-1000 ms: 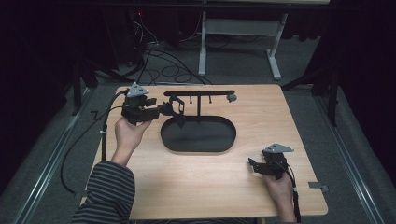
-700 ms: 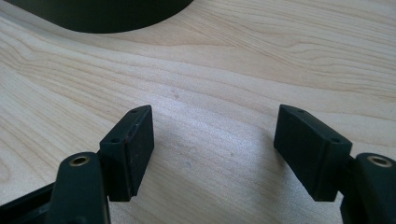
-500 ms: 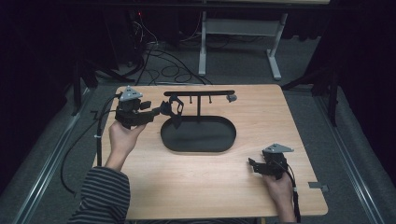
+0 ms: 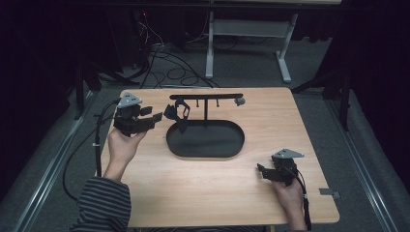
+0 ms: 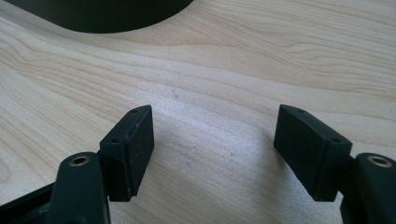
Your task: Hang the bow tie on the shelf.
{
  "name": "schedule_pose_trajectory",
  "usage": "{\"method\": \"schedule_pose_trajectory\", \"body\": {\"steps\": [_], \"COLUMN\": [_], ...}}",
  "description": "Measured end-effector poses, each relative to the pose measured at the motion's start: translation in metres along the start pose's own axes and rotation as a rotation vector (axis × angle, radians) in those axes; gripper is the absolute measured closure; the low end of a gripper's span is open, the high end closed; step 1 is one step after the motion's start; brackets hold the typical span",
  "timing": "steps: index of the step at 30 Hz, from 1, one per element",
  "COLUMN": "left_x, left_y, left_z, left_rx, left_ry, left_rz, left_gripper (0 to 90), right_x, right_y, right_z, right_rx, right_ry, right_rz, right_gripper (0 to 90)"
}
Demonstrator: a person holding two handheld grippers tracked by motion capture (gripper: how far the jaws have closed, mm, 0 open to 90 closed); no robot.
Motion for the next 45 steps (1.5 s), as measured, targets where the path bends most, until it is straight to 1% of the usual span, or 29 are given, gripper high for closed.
{"method": "schedule_pose_trajectory", "body": {"steps": [9,14,16,24,26,30,32,38,45], "left_x": [-0.014,-0.022,-0.025,-0.04,-0.043,-0.052,-0.056,-0.063,-0.074], "left_y": [-0.004,-0.005,-0.007,-0.013,-0.013,-0.015,-0.017,-0.026,-0.037], "left_z": [-0.003,-0.002,-0.002,-0.005,-0.005,-0.004,-0.003,-0.002,-0.004], "left_rx": [-0.007,-0.006,-0.006,-0.031,-0.03,-0.035,-0.036,-0.036,-0.052], "left_ry": [0.012,0.012,0.013,0.025,0.03,0.029,0.026,0.027,0.032], "left_rz": [0.007,0.02,0.017,0.029,0.029,0.048,0.054,0.051,0.056], "left_gripper": [51.5,51.3,51.1,50.9,50.8,50.7,50.6,50.2,49.7], "right_x": [0.0,0.0,0.0,0.0,0.0,0.0,0.0,0.0,0.0], "right_y": [0.0,0.0,0.0,0.0,0.0,0.0,0.0,0.0,0.0], "right_z": [0.0,0.0,0.0,0.0,0.0,0.0,0.0,0.0,0.0], "right_rx": [0.0,0.001,0.0,0.001,0.002,0.002,0.001,0.001,0.0], "right_ry": [0.0,0.0,0.0,0.0,0.001,0.0,0.0,-0.001,-0.003], "right_rz": [0.0,0.0,0.0,0.001,0.001,0.001,0.001,0.0,-0.001], "right_gripper": [30.1,30.1,30.1,30.2,30.2,30.3,30.3,30.4,30.4]}}
Point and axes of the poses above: each handheld gripper's, and its own axes: x roughly forward along the jaws, y roughly out of its top, z roughly to its right, the point moved 3 cm from there along x, roughly forward along the jaws, and after that the axes turned 8 degrees about z, right-handed, at the moved point
